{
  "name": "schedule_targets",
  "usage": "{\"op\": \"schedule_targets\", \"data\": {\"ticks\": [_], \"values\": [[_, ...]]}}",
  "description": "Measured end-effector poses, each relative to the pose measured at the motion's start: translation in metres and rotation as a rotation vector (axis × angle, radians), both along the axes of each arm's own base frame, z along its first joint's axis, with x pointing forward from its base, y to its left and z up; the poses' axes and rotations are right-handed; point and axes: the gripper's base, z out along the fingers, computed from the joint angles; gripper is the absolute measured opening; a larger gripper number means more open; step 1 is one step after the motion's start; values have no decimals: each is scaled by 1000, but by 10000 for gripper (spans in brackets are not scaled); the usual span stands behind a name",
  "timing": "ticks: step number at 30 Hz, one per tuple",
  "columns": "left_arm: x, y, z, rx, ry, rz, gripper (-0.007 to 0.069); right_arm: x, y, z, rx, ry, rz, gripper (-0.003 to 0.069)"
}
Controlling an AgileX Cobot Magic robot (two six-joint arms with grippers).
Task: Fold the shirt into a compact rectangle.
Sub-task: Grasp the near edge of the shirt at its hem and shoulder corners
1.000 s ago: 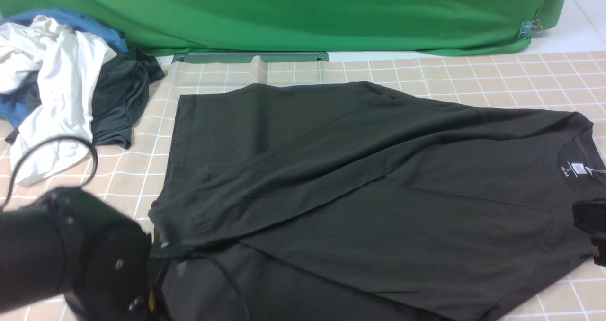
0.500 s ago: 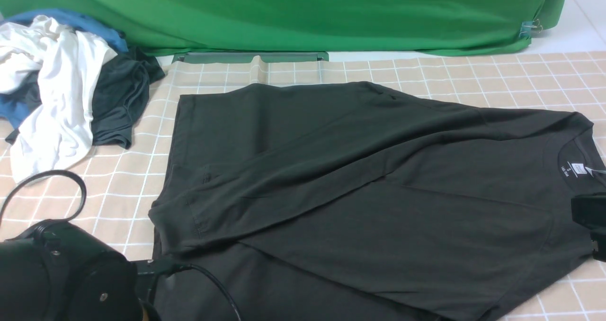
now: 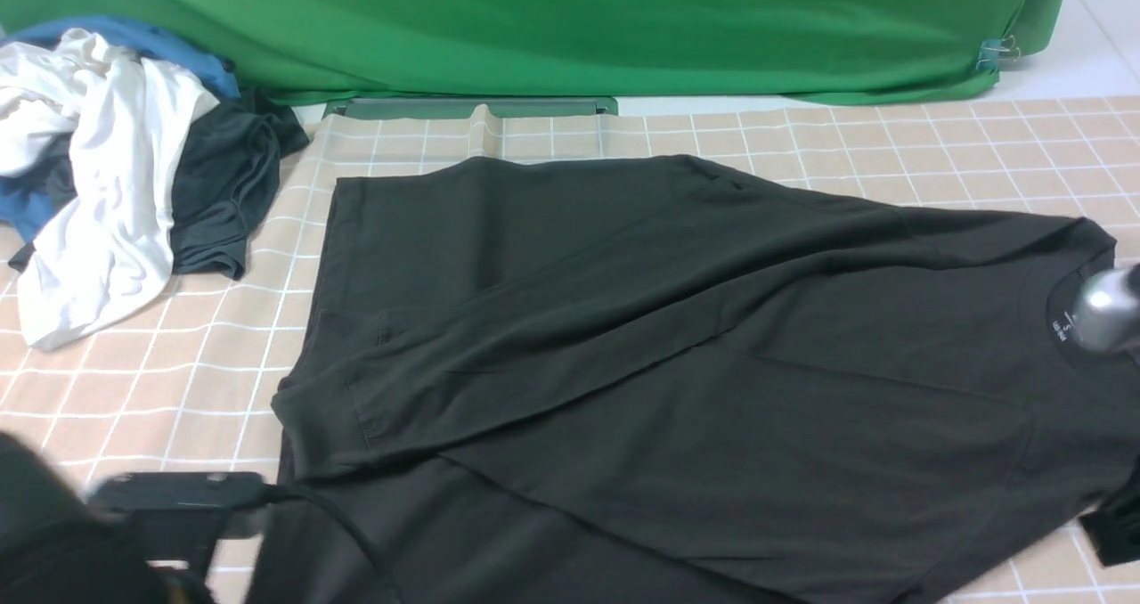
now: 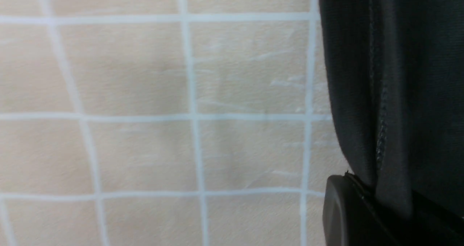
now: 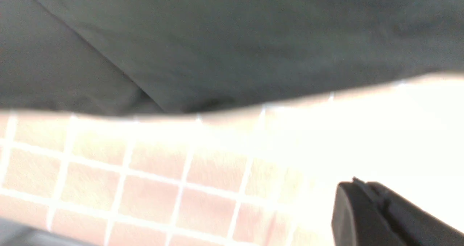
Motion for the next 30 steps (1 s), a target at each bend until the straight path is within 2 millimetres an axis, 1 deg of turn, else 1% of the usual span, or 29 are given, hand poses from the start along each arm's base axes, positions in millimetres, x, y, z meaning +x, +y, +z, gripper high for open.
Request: {"op": "schedule_targets", "data": {"ticks": [3,6,8,11,15,17,19,21,24,26,30], "values": [[-6,6,9,-10,-34,6,36,8,3,-12,-30,76,-1,34],[-11,10,14,-2,-40,14,36,13,5,-17,-42,104,-1,34],[-14,15,16,23,-42,33,36,18,5,-22,-48,126,-15,59],[-15,16,17,21,-51,39,36,25,-3,-27,-51,143,-64,137],[-15,16,18,20,-53,40,36,42,-20,-38,-33,157,-139,349],[-15,16,18,20,-53,40,36,50,-22,-45,-22,169,-151,424],[-15,16,18,17,-57,40,36,59,-20,-56,-18,191,-151,475],[-14,15,18,7,-66,40,36,65,-19,-64,-14,210,-157,500],[-12,13,18,-12,-87,40,36,76,-16,-85,-19,264,-163,539],[-11,13,18,-18,-92,40,36,82,-15,-99,-24,296,-167,548],[-11,12,18,-27,-102,40,36,91,-12,-118,-17,320,-180,549]]}}
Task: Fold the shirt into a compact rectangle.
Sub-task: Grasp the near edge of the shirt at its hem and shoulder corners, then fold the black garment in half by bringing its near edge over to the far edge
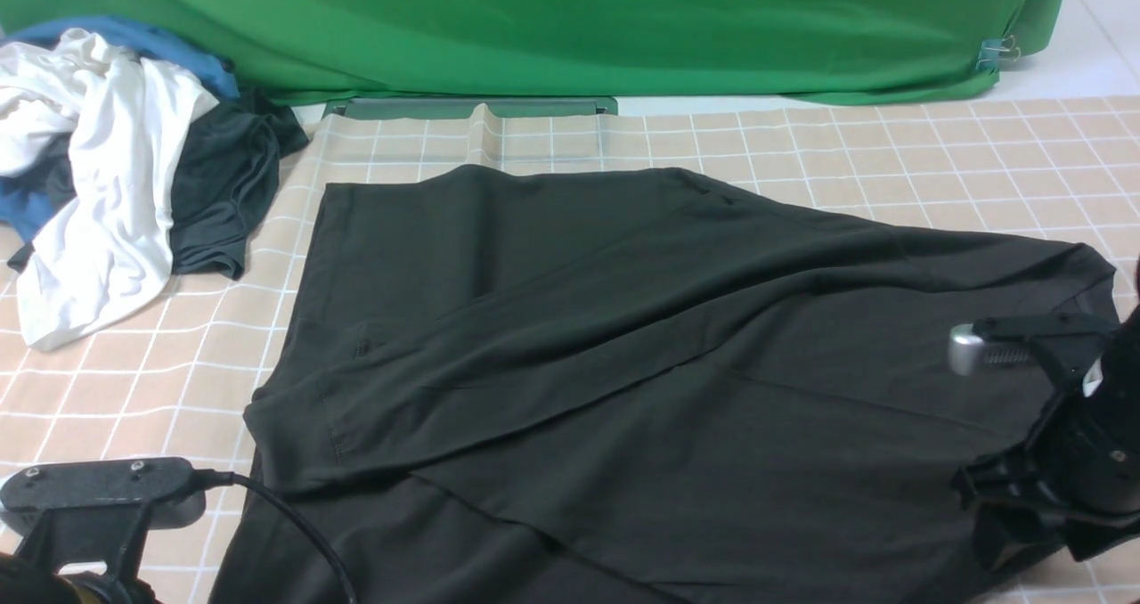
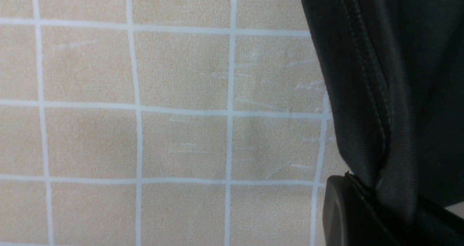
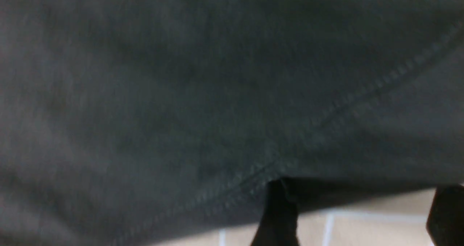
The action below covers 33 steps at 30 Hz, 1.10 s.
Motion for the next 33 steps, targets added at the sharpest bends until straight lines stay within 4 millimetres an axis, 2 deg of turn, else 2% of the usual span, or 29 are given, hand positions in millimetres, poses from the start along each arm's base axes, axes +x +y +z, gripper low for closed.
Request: {"op": "schedule_targets", "data": {"ticks": [3,6,10,11,12,13,16,19,21,26,30,33], "values": [[1,-1,0,-11,-15,0,36,3,1,-10,-2,19,-3,547],[3,-2,1,-26,-31,8,36,6,0,-14,-13,41,17,495],[8,-5,9,-48,-65,11,36,9,-4,-16,-38,48,91,195],[9,-6,12,-54,-76,12,36,9,-4,-16,-38,48,96,164],[14,-8,19,-63,-108,22,36,8,-4,-16,-37,46,106,85],[18,-9,26,-66,-140,22,36,8,-4,-14,-36,39,114,62],[29,-9,49,-50,-237,33,36,7,-3,-8,-27,-1,116,45],[33,-9,60,-41,-275,40,36,6,-4,3,-21,-42,113,44],[39,-7,74,-37,-322,54,36,6,-7,22,-11,-94,97,43],[55,4,90,-33,-371,133,36,15,-15,52,-6,-143,82,43],[81,19,97,-52,-395,196,36,29,-19,74,-2,-212,76,43],[107,27,96,-87,-398,225,36,42,-17,88,0,-261,88,43]]}}
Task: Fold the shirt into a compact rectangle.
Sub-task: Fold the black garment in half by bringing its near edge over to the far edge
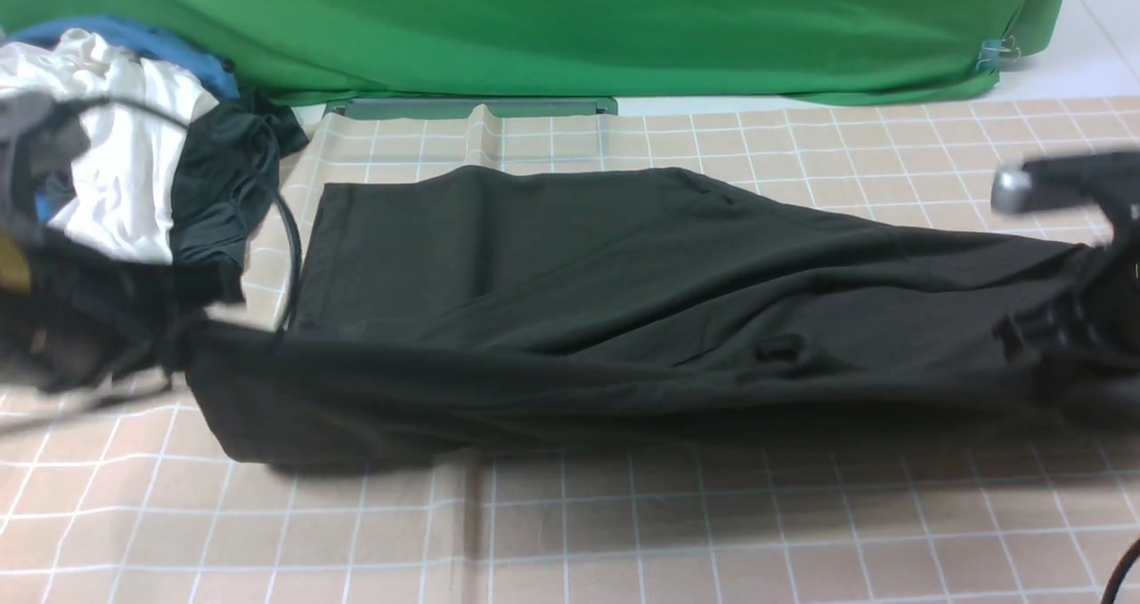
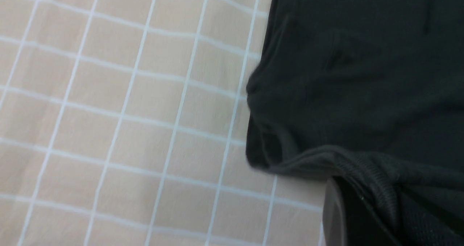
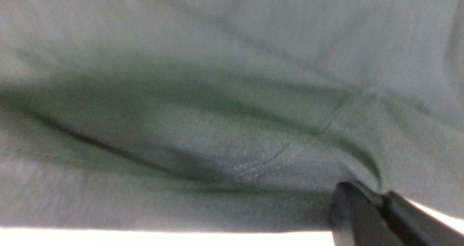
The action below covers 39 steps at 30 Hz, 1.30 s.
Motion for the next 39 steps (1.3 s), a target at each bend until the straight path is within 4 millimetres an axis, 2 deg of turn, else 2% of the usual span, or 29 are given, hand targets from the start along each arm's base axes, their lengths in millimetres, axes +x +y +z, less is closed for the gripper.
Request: {"op": "schedule_targets", "data": {"ticks": [4,5,12,13,14,16,21,27,31,34,37,39], "values": [[46,15,-5,-64,-4,36,36,30,3,8,4,-34,6,38],[52,17,-7,-70,3,40,36,36,4,10,5,-43,6,38],[134,32,-18,-87,20,79,36,101,9,16,14,-87,5,38],[149,32,-17,-87,13,78,36,112,9,15,16,-88,3,38],[151,32,-17,-87,13,78,36,114,8,15,15,-84,2,38],[174,32,-22,-88,11,78,36,136,7,6,15,-74,-2,38],[219,32,-43,-86,27,77,36,176,10,-13,13,-82,8,38],[249,33,-70,-76,42,76,37,205,12,-40,10,-93,17,38],[259,33,-76,-76,-5,80,62,216,12,-51,11,-146,13,63],[264,34,-75,-68,-56,79,140,221,12,-49,7,-211,11,154],[266,36,-73,-52,-82,76,255,223,10,-44,-11,-247,16,299],[266,36,-70,-49,-84,73,294,220,9,-38,-20,-233,20,340]]}}
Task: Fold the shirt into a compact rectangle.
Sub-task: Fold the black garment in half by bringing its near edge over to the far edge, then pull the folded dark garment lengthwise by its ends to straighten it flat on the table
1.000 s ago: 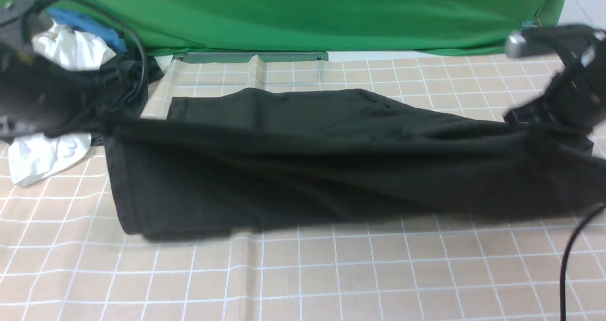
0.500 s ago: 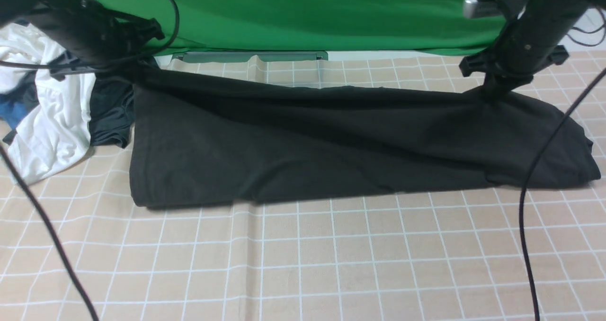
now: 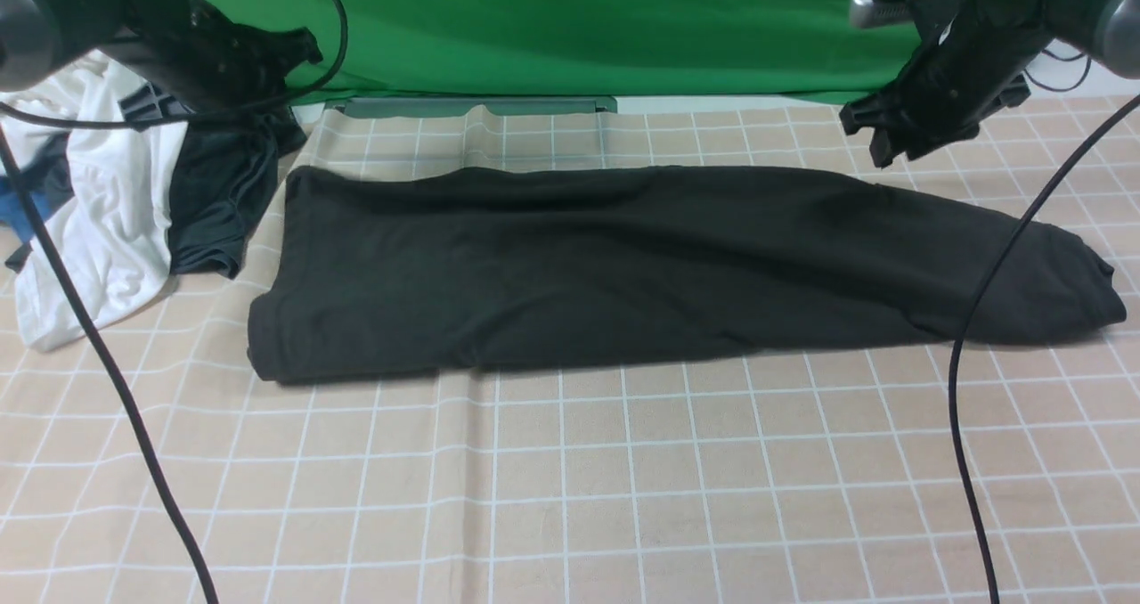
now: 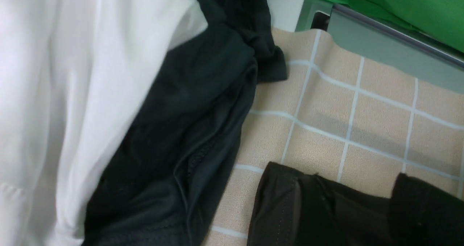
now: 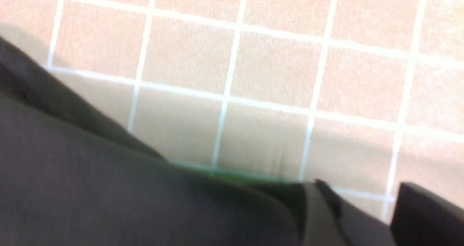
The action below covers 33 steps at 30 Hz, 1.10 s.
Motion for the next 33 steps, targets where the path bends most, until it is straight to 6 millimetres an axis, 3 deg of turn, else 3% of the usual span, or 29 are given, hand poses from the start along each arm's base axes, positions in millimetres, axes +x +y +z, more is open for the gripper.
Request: {"op": "schedule_targets", "data": {"ticks": [2,5,6,9,13,20,23,29,33], "values": [[-3,-3,8,-22,19,-26,331,-8,-1,17,-4,29,2,333],[-12,-18,19,-45,64,-149,309,-23,3,42,35,85,16,221],[-17,-27,21,-45,94,-208,279,-29,6,50,61,96,40,141],[-34,-60,15,-7,216,-366,129,-39,28,61,151,109,150,47],[-56,-98,-11,39,356,-484,22,-50,63,43,186,179,269,38],[-87,-120,-55,53,491,-537,19,-64,102,10,173,262,387,38],[-93,-116,-70,52,521,-490,19,-58,104,-5,176,249,367,38],[-94,-110,-73,43,529,-452,19,-44,100,-36,108,217,318,38],[-95,-109,-74,42,536,-447,19,-31,90,-37,8,118,245,38]]}}
